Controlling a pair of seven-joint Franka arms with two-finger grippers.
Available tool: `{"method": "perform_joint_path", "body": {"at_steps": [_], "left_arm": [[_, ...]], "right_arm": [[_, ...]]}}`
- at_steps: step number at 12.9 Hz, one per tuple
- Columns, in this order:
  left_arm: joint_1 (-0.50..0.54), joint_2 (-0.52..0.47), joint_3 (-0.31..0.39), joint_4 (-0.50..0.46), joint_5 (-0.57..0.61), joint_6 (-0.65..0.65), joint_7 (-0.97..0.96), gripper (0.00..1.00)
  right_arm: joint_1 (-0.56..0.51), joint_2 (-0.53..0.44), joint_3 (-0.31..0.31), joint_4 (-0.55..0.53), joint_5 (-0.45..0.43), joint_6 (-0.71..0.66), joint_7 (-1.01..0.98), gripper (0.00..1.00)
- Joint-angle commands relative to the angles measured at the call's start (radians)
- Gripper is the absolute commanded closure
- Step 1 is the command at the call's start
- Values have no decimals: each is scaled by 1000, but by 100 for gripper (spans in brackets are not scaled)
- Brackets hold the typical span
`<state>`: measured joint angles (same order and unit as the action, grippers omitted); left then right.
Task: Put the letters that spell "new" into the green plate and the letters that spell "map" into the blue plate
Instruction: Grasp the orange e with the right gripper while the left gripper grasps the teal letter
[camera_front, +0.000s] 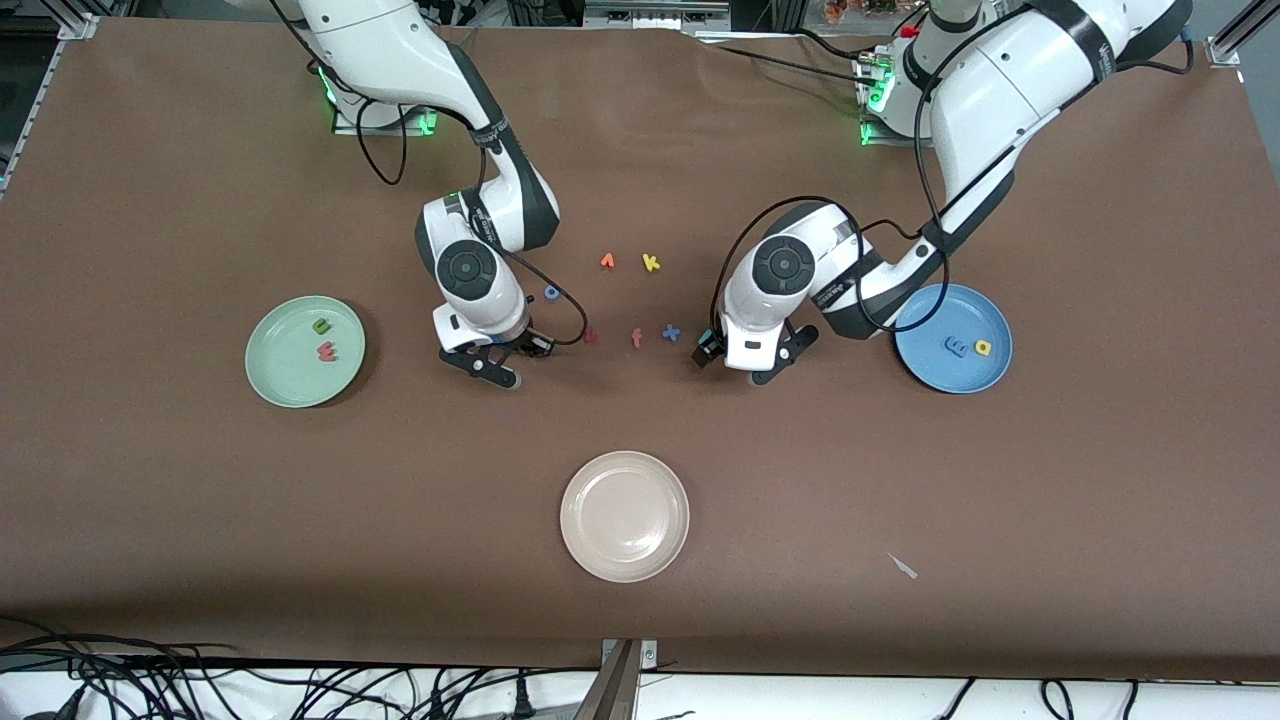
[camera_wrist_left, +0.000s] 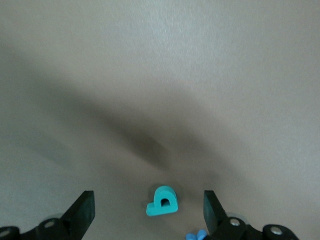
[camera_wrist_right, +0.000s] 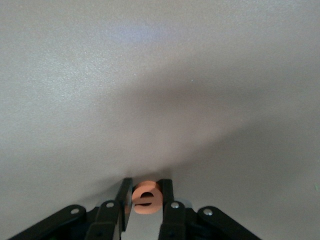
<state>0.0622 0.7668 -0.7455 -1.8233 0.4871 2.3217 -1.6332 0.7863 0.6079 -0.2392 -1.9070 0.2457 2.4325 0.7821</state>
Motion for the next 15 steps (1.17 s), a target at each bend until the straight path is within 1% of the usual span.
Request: {"method": "perform_joint_path", "body": {"at_steps": [1, 3, 6, 7, 8, 9, 11, 12, 14, 15], "left_arm": [[-54, 12, 44, 10, -4, 22, -16, 10], [-79, 14, 61, 10, -4, 51, -30, 20], [-110, 28, 86, 22, -2, 53, -42, 22], [-122, 31, 98, 32, -2, 53, -42, 27], [-125, 31, 104, 33, -4, 53, -43, 33], [-125, 31, 104, 33, -4, 53, -42, 43], [-125, 31, 104, 33, -4, 53, -42, 51], [-125, 31, 104, 33, -5, 51, -42, 54], [-127, 31, 104, 33, -9, 50, -43, 54], [-134, 31, 104, 33, -10, 50, -43, 54]], "right_arm": [[-16, 6, -5, 32, 18, -35, -30, 96], [-25, -11, -29, 75, 18, -145, -88, 96], [-25, -68, -136, 68, 18, -284, -307, 96], [-25, -82, -176, 65, 20, -317, -384, 96], [-24, -94, -204, 59, 18, -343, -438, 96], [-24, -103, -230, 59, 18, -360, -484, 96], [-24, -117, -282, 54, 17, -394, -574, 96], [-24, -120, -322, 46, 17, -404, -637, 96], [-25, -119, -429, 43, 18, -444, -794, 95], [-25, -114, -466, 40, 18, -457, -840, 96]]}}
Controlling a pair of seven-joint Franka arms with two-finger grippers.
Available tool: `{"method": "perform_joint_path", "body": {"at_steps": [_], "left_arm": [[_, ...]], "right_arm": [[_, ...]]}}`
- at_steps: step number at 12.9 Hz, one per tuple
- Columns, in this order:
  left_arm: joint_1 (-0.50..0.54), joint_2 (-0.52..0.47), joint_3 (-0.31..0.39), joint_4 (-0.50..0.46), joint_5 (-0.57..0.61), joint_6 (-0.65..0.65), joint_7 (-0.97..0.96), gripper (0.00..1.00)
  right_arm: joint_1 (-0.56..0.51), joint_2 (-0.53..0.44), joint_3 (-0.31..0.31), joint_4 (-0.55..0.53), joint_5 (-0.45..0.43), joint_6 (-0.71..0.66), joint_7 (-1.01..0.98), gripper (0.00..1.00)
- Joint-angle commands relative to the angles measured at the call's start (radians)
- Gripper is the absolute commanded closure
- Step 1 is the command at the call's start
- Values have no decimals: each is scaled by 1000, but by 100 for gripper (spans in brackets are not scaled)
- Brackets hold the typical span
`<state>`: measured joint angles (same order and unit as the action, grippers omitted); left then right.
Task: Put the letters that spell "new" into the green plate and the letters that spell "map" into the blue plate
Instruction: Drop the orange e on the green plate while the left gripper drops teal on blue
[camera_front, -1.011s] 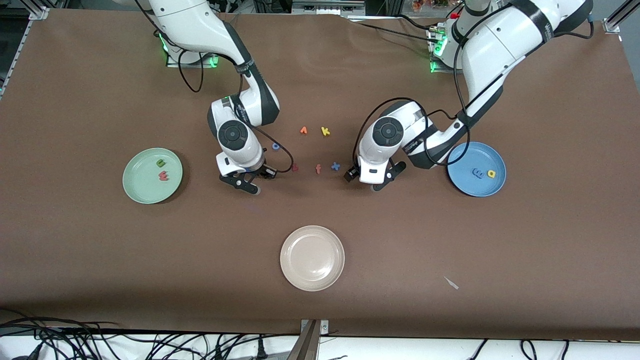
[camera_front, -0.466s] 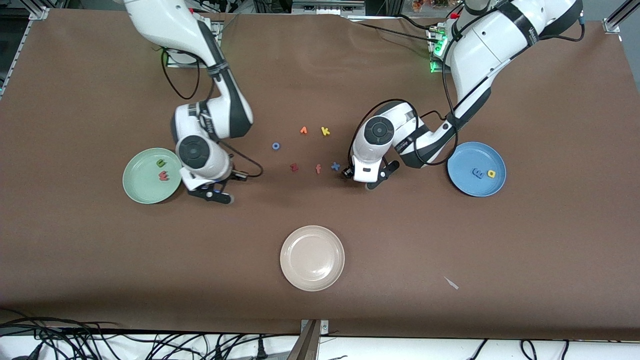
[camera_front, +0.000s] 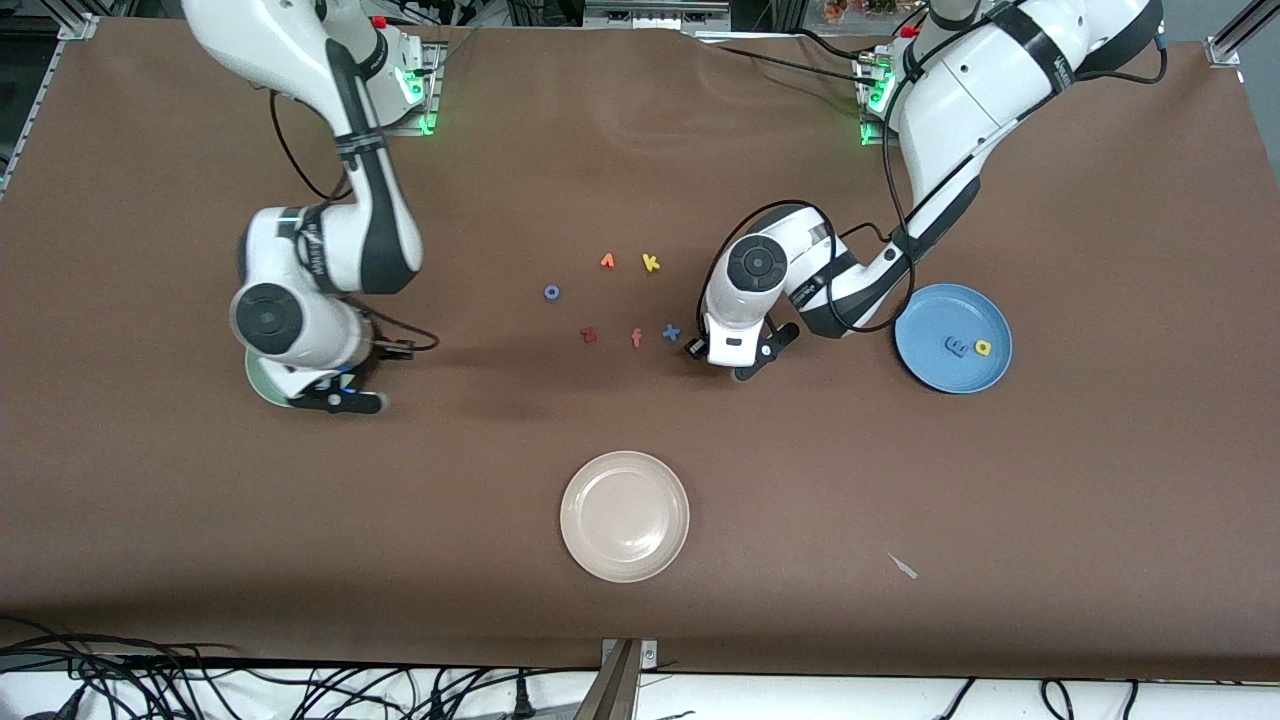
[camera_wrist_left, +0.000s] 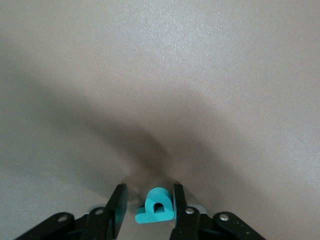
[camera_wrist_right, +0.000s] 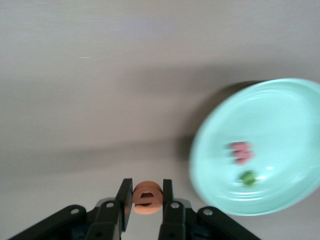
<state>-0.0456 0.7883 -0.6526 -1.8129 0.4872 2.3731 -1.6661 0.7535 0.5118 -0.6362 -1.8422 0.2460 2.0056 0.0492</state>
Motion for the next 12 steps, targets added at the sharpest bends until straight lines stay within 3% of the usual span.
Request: {"method": "perform_joint_path", "body": {"at_steps": [1, 4, 5, 6, 7, 12], "left_arm": [[-31, 9, 11, 23, -12, -2, -11, 54], [-45, 9, 13, 23, -13, -2, -18, 54], [-45, 9, 14, 23, -12, -2, -18, 54], [-45, 11, 14, 23, -10, -2, -18, 54], [-45, 11, 16, 23, -9, -2, -18, 57], [-45, 11, 30, 23, -4, -3, 0, 93]], "right_arm": [[3, -10, -97, -29, 18, -39, -139, 95], [-48, 34, -97, -29, 19, -33, -172, 95], [-55, 48, -97, -29, 19, -28, -172, 86], [-60, 57, -96, -22, 21, -27, -163, 53], [-62, 62, -96, -15, 27, -31, -157, 1], [-53, 54, -96, 60, 36, -118, -149, 0]]}}
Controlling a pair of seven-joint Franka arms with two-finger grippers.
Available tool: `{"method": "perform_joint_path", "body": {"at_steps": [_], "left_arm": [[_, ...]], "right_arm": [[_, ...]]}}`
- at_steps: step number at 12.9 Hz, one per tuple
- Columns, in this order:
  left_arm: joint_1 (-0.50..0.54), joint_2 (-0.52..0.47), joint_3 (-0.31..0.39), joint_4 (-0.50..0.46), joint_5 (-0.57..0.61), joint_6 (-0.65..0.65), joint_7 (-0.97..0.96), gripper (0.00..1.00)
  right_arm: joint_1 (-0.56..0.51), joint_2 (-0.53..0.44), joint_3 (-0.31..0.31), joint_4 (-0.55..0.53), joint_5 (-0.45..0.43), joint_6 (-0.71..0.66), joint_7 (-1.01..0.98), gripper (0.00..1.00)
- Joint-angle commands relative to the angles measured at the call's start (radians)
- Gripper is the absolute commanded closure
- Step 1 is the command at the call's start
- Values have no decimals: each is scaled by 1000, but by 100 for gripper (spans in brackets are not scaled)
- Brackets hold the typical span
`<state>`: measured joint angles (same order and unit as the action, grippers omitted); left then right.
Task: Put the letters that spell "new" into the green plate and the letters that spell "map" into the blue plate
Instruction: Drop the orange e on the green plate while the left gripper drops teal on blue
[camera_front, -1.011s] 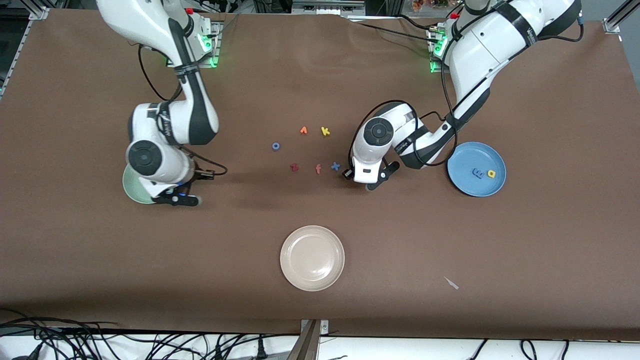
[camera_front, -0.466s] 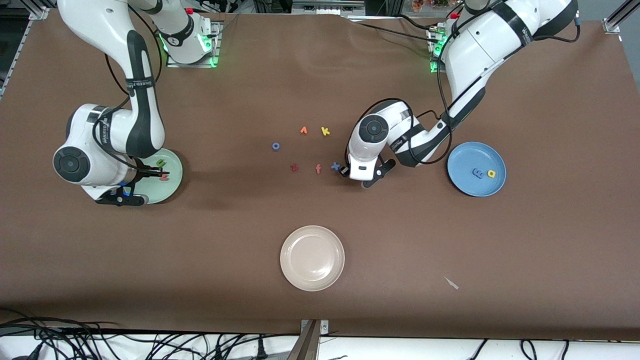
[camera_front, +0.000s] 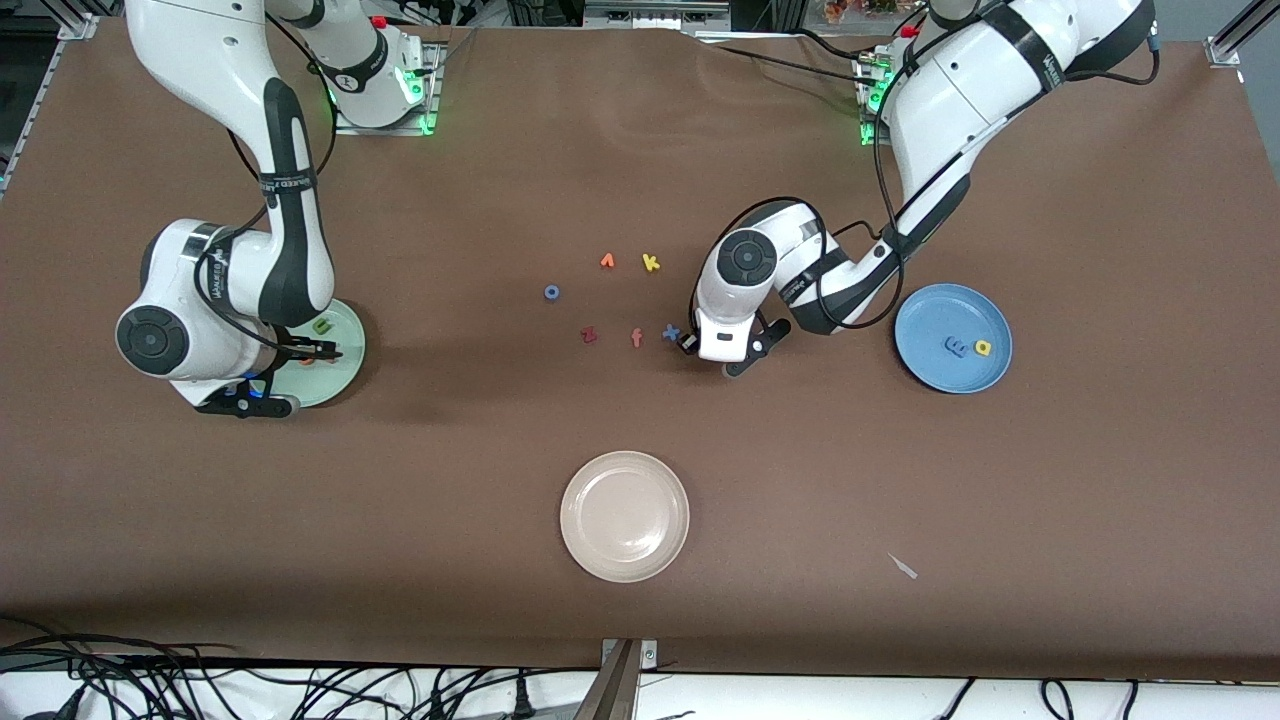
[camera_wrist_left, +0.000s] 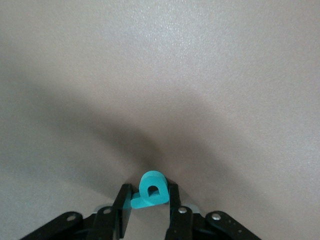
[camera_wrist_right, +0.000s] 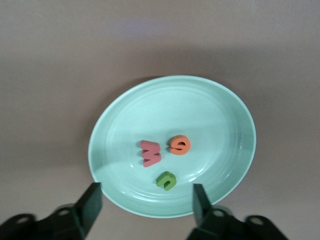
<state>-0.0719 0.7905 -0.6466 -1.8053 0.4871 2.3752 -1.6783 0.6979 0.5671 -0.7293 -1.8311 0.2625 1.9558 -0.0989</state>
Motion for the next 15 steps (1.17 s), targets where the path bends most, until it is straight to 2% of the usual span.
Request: {"method": "perform_joint_path", "body": {"at_steps": [1, 3, 5, 7, 9, 11, 13, 15], "left_arm": [[-12, 6, 24, 15, -2, -7, 23, 100], [1, -19, 19, 26, -18, -27, 80, 100], [56, -40, -25, 62, -21, -141, 123, 100], [194, -42, -155, 109, -22, -273, 195, 100], [364, -42, -278, 115, -22, -410, 302, 100], [502, -42, -347, 115, -22, -564, 453, 100], [596, -43, -349, 109, -9, -614, 595, 100], [688, -37, -334, 80, 1, -636, 754, 100]], "right_arm": [[3, -4, -1, 74, 20, -112, 10, 0], [9, -7, -1, 134, 20, -196, 16, 0], [25, -9, -2, 194, 18, -285, 37, 0], [31, -13, -1, 214, 17, -319, 51, 0], [52, -16, -5, 214, 9, -321, 51, 0], [84, -29, -7, 211, -2, -307, 74, 0], [54, -73, 46, 211, -35, -310, 102, 0], [-61, -156, 211, 199, -179, -310, 105, 0]]}}
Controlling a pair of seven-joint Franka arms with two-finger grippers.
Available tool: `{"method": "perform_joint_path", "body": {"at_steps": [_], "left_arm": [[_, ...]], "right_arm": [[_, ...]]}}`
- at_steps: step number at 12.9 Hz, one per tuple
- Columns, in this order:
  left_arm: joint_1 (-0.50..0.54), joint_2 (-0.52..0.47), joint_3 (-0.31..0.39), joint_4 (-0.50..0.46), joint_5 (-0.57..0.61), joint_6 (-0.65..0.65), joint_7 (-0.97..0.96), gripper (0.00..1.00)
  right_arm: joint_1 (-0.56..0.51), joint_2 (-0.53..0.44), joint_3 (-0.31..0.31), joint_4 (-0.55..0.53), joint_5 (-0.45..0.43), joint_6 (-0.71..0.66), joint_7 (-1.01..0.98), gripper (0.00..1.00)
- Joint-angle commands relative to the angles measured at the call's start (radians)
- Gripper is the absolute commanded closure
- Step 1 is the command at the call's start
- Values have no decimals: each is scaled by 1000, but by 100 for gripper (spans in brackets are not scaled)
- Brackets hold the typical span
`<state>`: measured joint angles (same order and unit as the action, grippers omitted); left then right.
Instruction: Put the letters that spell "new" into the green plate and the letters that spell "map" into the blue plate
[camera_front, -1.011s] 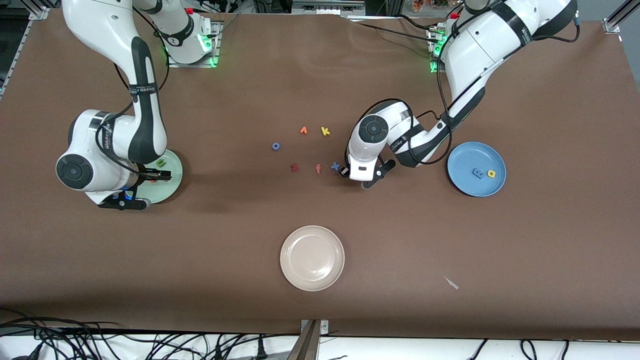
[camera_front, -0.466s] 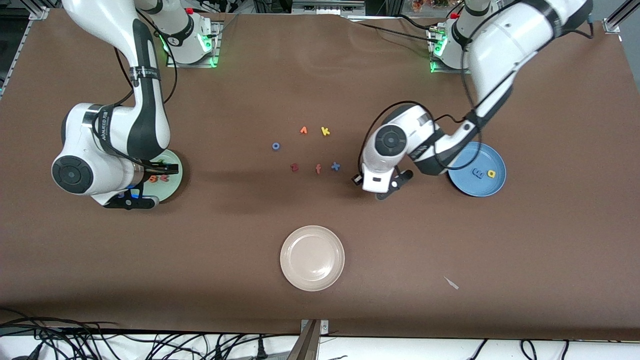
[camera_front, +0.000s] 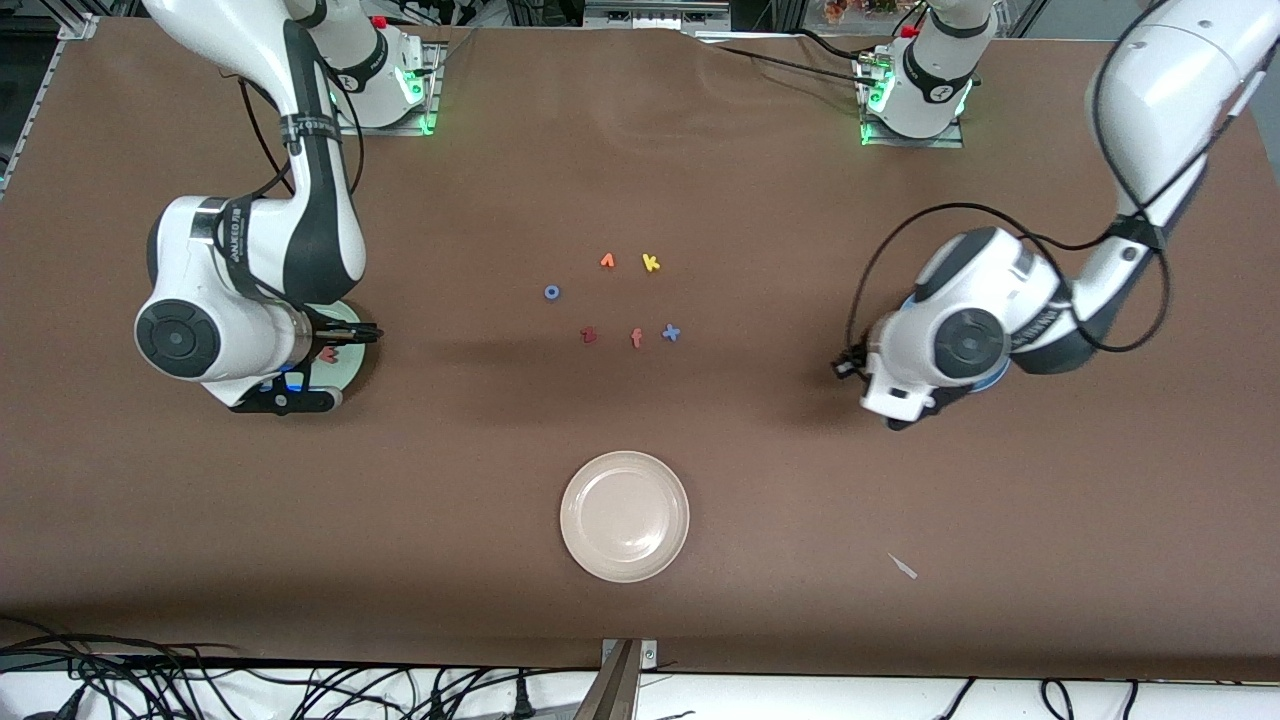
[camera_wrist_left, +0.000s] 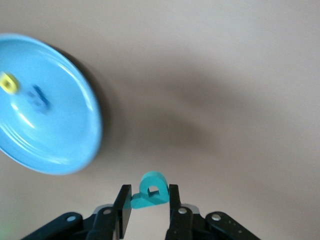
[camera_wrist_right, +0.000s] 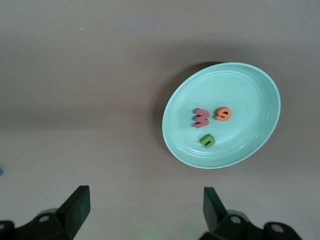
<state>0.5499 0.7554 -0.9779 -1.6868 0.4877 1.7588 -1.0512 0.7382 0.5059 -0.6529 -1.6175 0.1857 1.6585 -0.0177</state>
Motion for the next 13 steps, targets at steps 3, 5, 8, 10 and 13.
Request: {"method": "perform_joint_path", "body": {"at_steps": [3, 5, 8, 10, 13], "left_arm": [[114, 19, 76, -82, 60, 14, 290, 100], [108, 27, 128, -121, 61, 102, 293, 90], [107, 21, 143, -128, 61, 122, 293, 17], [110, -4, 128, -116, 58, 113, 296, 1], [104, -47, 78, 10, 43, 35, 300, 1]], "right_arm": [[-337, -220, 411, -45, -242, -19, 19, 0], [-439, -329, 507, -82, -253, -16, 13, 0], [-514, -453, 542, -82, -252, -95, 13, 0], [-555, -504, 542, -73, -246, -132, 16, 0], [-563, -533, 538, -36, -241, -125, 19, 0]]}}
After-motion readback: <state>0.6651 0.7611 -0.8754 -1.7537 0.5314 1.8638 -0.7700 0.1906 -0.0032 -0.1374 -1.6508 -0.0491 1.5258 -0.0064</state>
